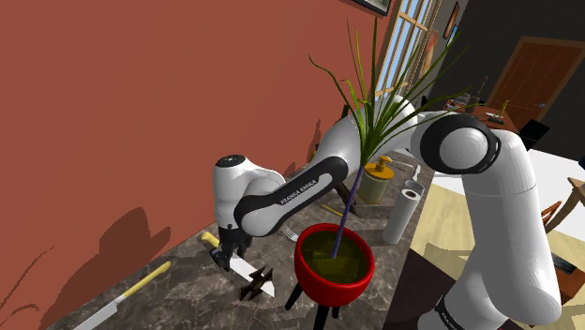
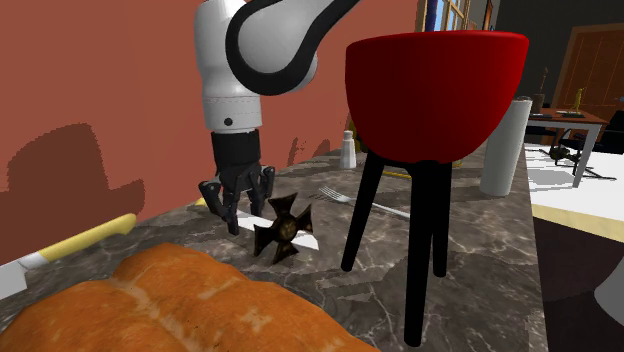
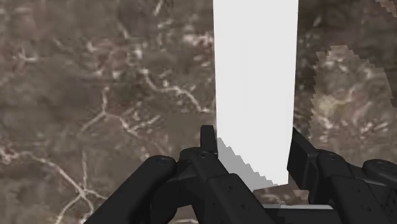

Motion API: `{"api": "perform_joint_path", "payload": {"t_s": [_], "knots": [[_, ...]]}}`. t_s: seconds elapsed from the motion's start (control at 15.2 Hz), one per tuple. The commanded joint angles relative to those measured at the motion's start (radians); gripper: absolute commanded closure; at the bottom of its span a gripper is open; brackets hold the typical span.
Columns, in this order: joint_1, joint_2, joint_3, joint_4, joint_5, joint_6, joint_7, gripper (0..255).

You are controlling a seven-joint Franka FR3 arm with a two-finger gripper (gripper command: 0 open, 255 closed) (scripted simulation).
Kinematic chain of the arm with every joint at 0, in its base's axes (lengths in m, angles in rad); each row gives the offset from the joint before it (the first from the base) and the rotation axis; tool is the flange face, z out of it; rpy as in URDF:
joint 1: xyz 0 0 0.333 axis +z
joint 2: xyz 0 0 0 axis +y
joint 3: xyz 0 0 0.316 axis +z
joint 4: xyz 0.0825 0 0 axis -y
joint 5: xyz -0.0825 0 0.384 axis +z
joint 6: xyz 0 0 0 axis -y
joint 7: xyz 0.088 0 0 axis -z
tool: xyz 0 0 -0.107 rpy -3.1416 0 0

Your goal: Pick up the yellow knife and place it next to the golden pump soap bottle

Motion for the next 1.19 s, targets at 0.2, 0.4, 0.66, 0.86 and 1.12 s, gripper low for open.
{"api": "perform_joint_path", "payload": {"t_s": [0.2,0.4,0.66,0.86,1.12], "knots": [[0.002,0.004,0.003,-0.003,0.001,0.005,-0.001,255],[-0.004,-0.021,0.011,0.000,0.013,-0.023,-0.007,255],[-0.011,-0.054,0.021,0.008,0.028,-0.062,-0.014,255],[-0.016,-0.077,0.028,0.017,0.039,-0.092,-0.020,255],[-0.021,-0.106,0.037,0.031,0.053,-0.133,-0.027,255]]}}
